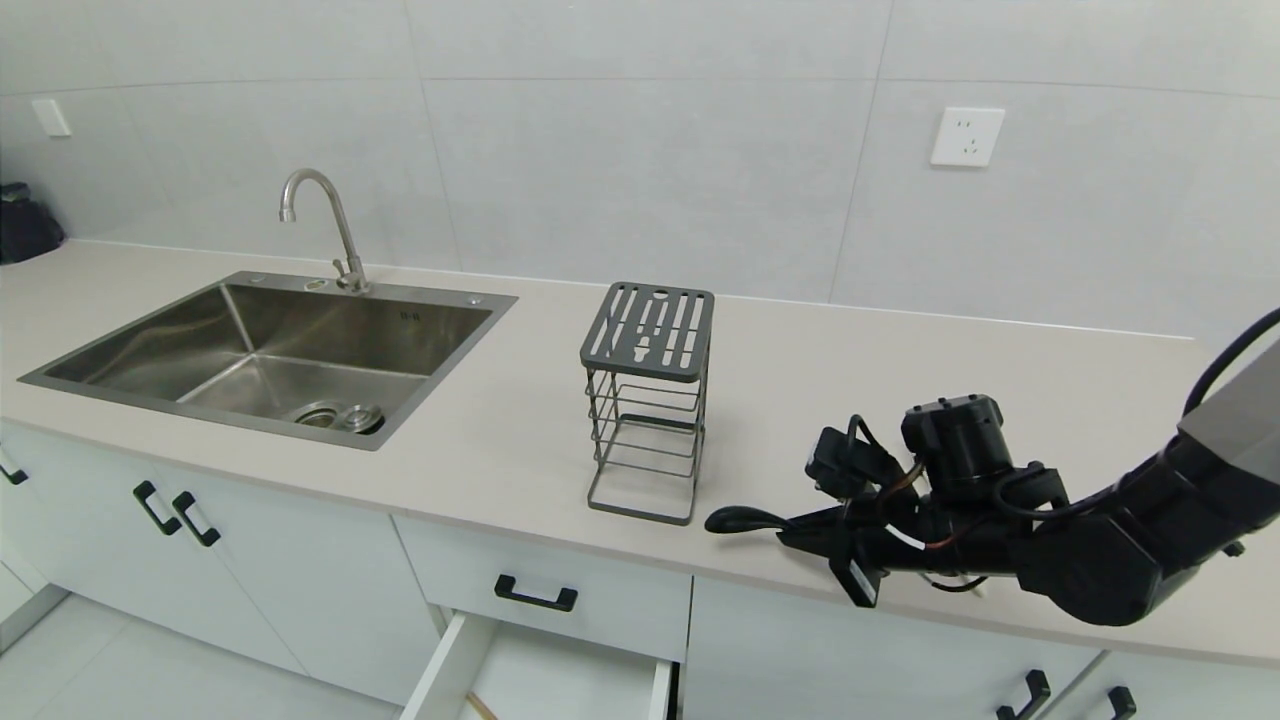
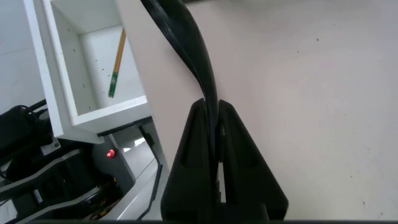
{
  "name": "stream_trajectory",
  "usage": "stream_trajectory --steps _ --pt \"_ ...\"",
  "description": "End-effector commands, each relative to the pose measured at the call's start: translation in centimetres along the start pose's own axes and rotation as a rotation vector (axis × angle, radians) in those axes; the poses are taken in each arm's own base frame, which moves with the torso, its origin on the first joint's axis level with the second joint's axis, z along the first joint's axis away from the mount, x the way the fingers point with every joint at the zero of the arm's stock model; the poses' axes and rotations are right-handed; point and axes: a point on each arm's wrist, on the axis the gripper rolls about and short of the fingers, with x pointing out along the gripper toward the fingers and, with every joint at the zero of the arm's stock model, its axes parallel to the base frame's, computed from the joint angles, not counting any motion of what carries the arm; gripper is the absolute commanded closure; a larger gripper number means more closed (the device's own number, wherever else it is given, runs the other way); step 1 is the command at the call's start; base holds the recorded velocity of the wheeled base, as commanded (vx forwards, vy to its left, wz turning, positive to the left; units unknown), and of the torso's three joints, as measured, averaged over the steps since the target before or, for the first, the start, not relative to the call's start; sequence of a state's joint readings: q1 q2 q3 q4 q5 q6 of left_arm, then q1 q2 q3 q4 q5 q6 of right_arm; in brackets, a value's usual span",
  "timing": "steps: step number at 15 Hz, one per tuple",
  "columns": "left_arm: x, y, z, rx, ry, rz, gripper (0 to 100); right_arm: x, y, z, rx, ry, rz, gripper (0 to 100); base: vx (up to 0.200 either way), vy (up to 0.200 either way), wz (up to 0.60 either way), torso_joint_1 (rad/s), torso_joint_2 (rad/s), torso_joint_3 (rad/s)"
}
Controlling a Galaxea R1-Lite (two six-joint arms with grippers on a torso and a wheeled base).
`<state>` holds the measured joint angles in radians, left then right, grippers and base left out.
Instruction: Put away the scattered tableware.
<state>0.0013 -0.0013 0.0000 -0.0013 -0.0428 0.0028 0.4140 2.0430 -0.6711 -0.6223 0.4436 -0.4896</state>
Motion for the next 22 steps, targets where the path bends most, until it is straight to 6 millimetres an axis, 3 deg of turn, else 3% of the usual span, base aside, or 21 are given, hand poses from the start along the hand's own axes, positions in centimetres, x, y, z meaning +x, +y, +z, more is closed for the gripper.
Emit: stream_trajectory --steps 1,7,12,15,19,22 --pt "0.0 0.0 0.0 0.0 0.001 0.0 0 0.3 1.3 0.6 -0.008 -0.006 0.035 100 0.0 0.0 0.0 0.0 0.0 0.0" --pt "0.0 0.0 0.0 0.0 0.001 0.0 0 1.4 4.6 2.0 -0.002 -0.018 0.07 100 0.0 0.0 0.0 0.0 0.0 0.0" --pt "0.0 0.0 0.0 0.0 0.001 0.0 0 2.6 8.7 4.1 0.015 -0.043 0.072 100 0.0 0.0 0.0 0.0 0.0 0.0" --pt "0.0 0.0 0.0 0.0 0.001 0.0 0 3.7 12.7 6.6 0.101 -0.087 0.049 100 0.0 0.0 0.0 0.0 0.0 0.0" --pt "0.0 0.0 0.0 0.0 0.001 0.0 0 5.5 16.3 7.9 0.091 -0.096 0.083 100 0.0 0.0 0.0 0.0 0.0 0.0" --pt "0.0 0.0 0.0 0.0 0.001 0.0 0 7.3 16.6 9.4 0.081 -0.144 0.096 100 0.0 0.0 0.0 0.0 0.0 0.0"
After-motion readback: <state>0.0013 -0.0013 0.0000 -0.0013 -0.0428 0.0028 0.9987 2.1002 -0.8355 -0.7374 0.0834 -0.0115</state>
